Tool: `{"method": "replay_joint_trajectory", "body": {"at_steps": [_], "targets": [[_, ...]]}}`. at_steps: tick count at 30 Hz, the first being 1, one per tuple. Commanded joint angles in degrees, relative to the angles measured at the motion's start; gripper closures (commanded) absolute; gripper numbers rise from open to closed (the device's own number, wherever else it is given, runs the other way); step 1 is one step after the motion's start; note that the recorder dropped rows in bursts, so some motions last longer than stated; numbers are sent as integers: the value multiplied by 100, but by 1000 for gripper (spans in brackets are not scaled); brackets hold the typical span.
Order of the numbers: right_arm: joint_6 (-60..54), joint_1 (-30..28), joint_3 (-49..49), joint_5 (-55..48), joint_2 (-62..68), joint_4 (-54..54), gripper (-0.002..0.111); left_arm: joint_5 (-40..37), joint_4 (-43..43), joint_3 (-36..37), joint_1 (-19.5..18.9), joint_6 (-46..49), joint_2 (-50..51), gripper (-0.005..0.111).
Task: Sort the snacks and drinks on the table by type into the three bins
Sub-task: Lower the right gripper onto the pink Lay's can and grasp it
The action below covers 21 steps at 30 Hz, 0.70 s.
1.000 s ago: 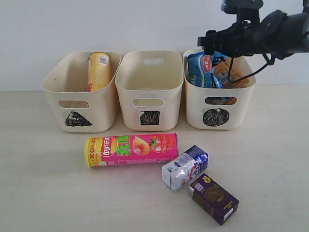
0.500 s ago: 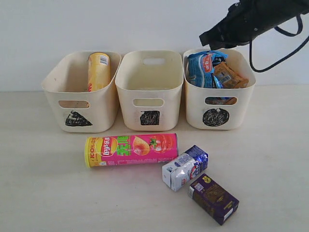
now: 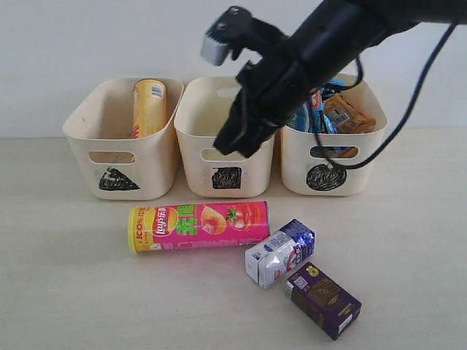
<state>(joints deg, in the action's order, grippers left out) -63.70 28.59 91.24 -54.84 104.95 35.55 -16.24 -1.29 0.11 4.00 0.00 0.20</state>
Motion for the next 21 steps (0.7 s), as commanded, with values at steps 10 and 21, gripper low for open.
{"method": "replay_joint_trajectory", "body": {"at_steps": [10,21], "targets": [[276,1334,34,924,913,-1499,23,34,23,-11,-16,-41,-20,103],[359,1322,2117,-340,2526,-1688,23,34,23,-11,-16,-41,-20,103]]}}
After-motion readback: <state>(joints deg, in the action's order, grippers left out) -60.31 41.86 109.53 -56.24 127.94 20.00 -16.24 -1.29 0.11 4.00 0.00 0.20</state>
